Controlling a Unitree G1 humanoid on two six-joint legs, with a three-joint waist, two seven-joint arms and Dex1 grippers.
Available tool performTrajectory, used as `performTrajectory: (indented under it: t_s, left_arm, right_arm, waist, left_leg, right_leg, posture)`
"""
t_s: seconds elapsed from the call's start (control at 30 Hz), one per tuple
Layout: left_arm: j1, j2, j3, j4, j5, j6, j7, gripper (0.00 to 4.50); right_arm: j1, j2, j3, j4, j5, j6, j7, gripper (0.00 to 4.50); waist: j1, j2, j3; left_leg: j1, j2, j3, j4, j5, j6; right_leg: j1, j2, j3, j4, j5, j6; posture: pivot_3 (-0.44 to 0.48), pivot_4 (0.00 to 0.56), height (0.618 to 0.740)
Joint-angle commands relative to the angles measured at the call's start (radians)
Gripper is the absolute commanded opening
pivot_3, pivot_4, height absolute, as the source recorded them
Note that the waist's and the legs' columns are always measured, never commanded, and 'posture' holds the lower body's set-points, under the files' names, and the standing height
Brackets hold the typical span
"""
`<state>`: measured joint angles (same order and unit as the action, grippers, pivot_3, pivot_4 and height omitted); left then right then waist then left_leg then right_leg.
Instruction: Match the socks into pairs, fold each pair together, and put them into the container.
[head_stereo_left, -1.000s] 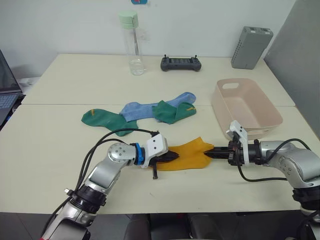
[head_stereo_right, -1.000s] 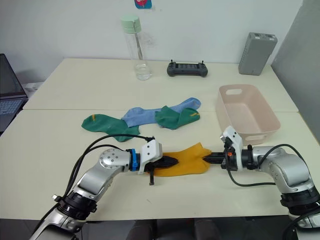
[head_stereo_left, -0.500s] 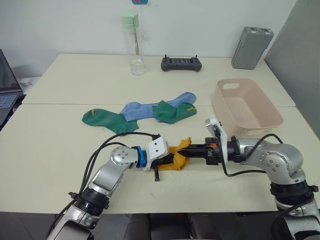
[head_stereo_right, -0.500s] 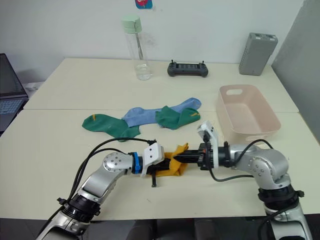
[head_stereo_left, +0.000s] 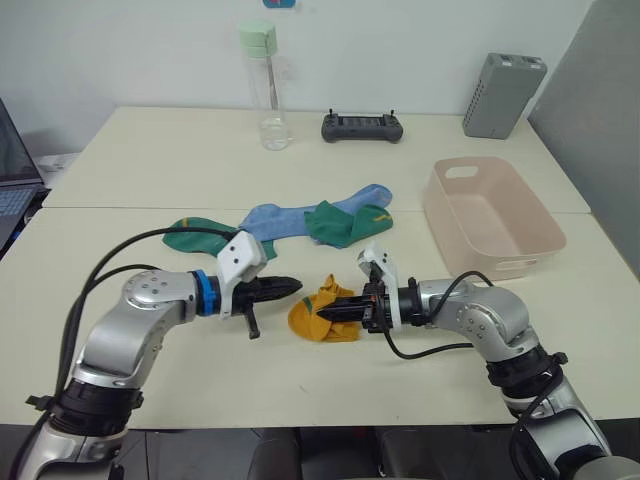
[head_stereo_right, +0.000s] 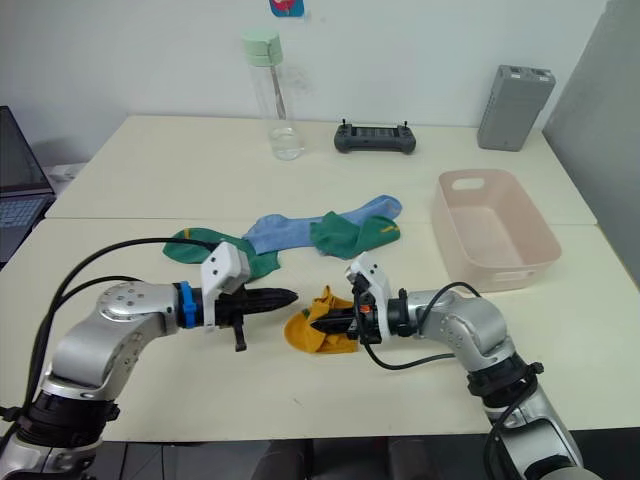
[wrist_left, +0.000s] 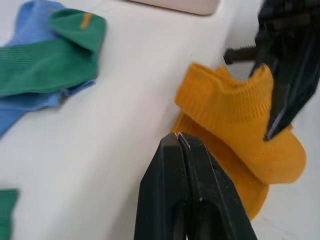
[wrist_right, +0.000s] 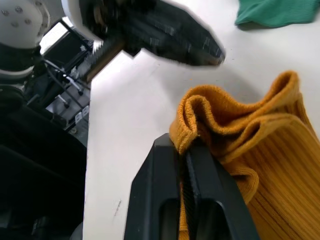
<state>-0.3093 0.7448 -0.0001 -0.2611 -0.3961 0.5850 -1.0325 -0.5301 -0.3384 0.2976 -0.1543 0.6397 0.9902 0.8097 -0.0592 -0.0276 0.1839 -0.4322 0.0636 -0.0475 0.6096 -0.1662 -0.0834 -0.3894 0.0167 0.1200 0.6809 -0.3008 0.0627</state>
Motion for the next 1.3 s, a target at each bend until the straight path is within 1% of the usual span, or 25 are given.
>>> performTrajectory:
  t_s: [0.03, 0.1, 0.2, 0.3, 0.33, 0.43, 0.57, 0.63, 0.73, 0.8, 0.87, 0.97, 1.03, 1.17, 1.3]
  left_arm:
    - [-0.023, 0.003, 0.015, -0.038, -0.031, 0.005, 0.006, 0.0]
    - [-0.042, -0.008, 0.017, -0.035, -0.031, -0.009, 0.011, 0.0]
    - [-0.105, -0.042, 0.012, -0.03, -0.047, -0.019, 0.025, 0.0]
    - [-0.142, -0.049, -0.007, -0.037, -0.05, -0.018, 0.015, 0.0]
    - [-0.148, -0.053, -0.017, -0.042, -0.054, -0.016, 0.01, 0.0]
    - [-0.14, -0.063, -0.051, -0.053, -0.054, -0.029, -0.005, 0.0]
    - [-0.15, -0.079, -0.076, -0.024, -0.034, -0.061, -0.005, 0.0]
    - [-0.137, -0.084, -0.109, -0.022, -0.022, -0.073, -0.013, 0.0]
    - [-0.086, -0.067, -0.159, -0.03, 0.012, -0.104, -0.033, 0.0]
    - [-0.043, -0.033, -0.196, -0.016, 0.072, -0.149, -0.044, 0.0]
    - [0.001, 0.011, -0.231, 0.042, 0.168, -0.243, -0.042, 0.0]
    - [0.038, 0.036, -0.243, 0.121, 0.241, -0.345, -0.031, 0.0]
    - [0.053, 0.03, -0.233, 0.149, 0.246, -0.366, -0.027, 0.0]
    - [0.072, 0.014, -0.218, 0.117, 0.208, -0.339, -0.032, 0.0]
    - [0.079, 0.014, -0.216, 0.09, 0.199, -0.316, -0.029, 0.0]
  right_arm:
    - [-0.022, -0.004, -0.032, -0.049, 0.049, 0.016, 0.041, 1.46]
    - [-0.02, -0.014, -0.051, -0.072, 0.084, 0.038, 0.06, 2.18]
    - [-0.011, -0.052, -0.074, -0.101, 0.114, 0.055, 0.088, 3.28]
    - [-0.007, -0.081, -0.106, -0.122, 0.137, 0.067, 0.09, 4.4]
    - [-0.007, -0.094, -0.13, -0.129, 0.155, 0.077, 0.093, 4.47]
    - [-0.003, -0.132, -0.184, -0.158, 0.209, 0.105, 0.105, 4.47]
    - [0.006, -0.168, -0.194, -0.16, 0.201, 0.097, 0.092, 4.47]
    - [0.011, -0.184, -0.181, -0.125, 0.141, 0.069, 0.056, 4.47]
    - [0.019, -0.193, -0.152, -0.09, 0.069, 0.038, 0.018, 4.47]
    - [0.022, -0.186, -0.15, -0.089, 0.063, 0.049, 0.005, 4.47]
    - [0.027, -0.171, -0.153, -0.087, 0.059, 0.072, -0.023, 4.47]
    - [0.042, -0.164, -0.144, -0.09, 0.054, 0.105, -0.044, 4.47]
    - [0.052, -0.16, -0.13, -0.09, 0.057, 0.136, -0.052, 4.47]
    - [0.067, -0.134, -0.1, -0.061, 0.046, 0.165, -0.071, 4.47]
    - [0.048, -0.056, -0.099, 0.03, 0.045, 0.183, -0.096, 4.47]
  waist:
    - [0.001, 0.0, 0.0]
    - [0.001, 0.0, 0.0]
    - [0.005, 0.0, 0.0]
    - [0.002, 0.0, 0.0]
    - [0.002, 0.0, 0.0]
    - [0.001, 0.0, 0.0]
    - [0.0, 0.0, 0.0]
    - [0.0, 0.0, 0.0]
    - [0.0, 0.0, 0.0]
    - [-0.002, 0.0, 0.0]
    - [-0.003, 0.0, 0.0]
    - [-0.002, 0.0, 0.0]
    - [0.001, 0.0, 0.0]
    - [0.001, 0.0, 0.0]
    - [-0.004, 0.0, 0.0]
  left_leg:
    - [0.0, 0.0, 0.0, 0.0, 0.0, 0.0]
    - [0.0, 0.0, 0.0, 0.0, 0.0, 0.0]
    - [0.0, 0.0, -0.001, 0.0, 0.0, 0.0]
    - [0.0, 0.0, 0.0, 0.0, 0.0, 0.0]
    - [0.0, 0.0, 0.0, 0.0, 0.0, 0.0]
    - [0.0, 0.0, 0.0, 0.0, 0.0, 0.0]
    - [0.0, 0.0, 0.0, -0.001, 0.0, 0.0]
    - [0.0, 0.0, 0.0, -0.001, 0.0, 0.0]
    - [0.0, 0.0, 0.001, 0.0, 0.0, 0.0]
    - [0.0, 0.0, 0.001, 0.0, 0.0, 0.0]
    - [0.0, 0.0, 0.001, -0.001, 0.0, 0.0]
    - [0.0, 0.001, 0.0, -0.002, 0.0, 0.0]
    - [0.0, 0.0, 0.001, -0.001, 0.0, 0.0]
    - [0.0, 0.0, 0.001, -0.001, 0.0, 0.0]
    - [0.0, 0.0, 0.001, -0.001, 0.0, 0.0]
  right_leg:
    - [0.0, 0.0, 0.0, 0.0, 0.0, 0.0]
    - [0.0, 0.0, 0.0, 0.0, 0.0, 0.0]
    - [0.0, 0.0, -0.001, 0.0, 0.0, 0.0]
    - [0.0, 0.0, 0.0, 0.0, 0.0, 0.0]
    - [0.0, 0.0, 0.0, 0.0, 0.0, 0.0]
    - [0.0, 0.0, 0.0, 0.0, 0.0, 0.0]
    - [0.0, 0.0, 0.0, 0.0, 0.0, -0.001]
    - [0.0, 0.0, 0.0, 0.0, 0.0, 0.0]
    - [0.0, 0.0, 0.001, 0.0, 0.0, 0.0]
    - [0.0, 0.0, 0.001, 0.0, 0.0, 0.0]
    - [-0.001, 0.0, 0.001, 0.0, 0.0, -0.001]
    - [-0.002, 0.0, 0.001, 0.0, -0.001, -0.002]
    - [-0.001, 0.0, 0.001, 0.0, -0.001, -0.002]
    - [-0.001, 0.0, 0.001, 0.0, -0.001, -0.002]
    - [0.0, 0.0, 0.001, 0.0, -0.001, -0.002]
  posture:
    - [0.0, 0.15, 0.74]
    - [0.0, 0.15, 0.74]
    - [0.0, 0.15, 0.74]
    - [0.0, 0.15, 0.74]
    - [0.0, 0.15, 0.74]
    - [0.0, 0.15, 0.74]
    - [0.0, 0.15, 0.74]
    - [0.0, 0.15, 0.74]
    - [0.0, 0.15, 0.74]
    - [0.0, 0.15, 0.74]
    - [0.0, 0.15, 0.74]
    - [0.0, 0.15, 0.74]
    - [0.0, 0.15, 0.74]
    - [0.0, 0.15, 0.74]
    - [0.0, 0.15, 0.74]
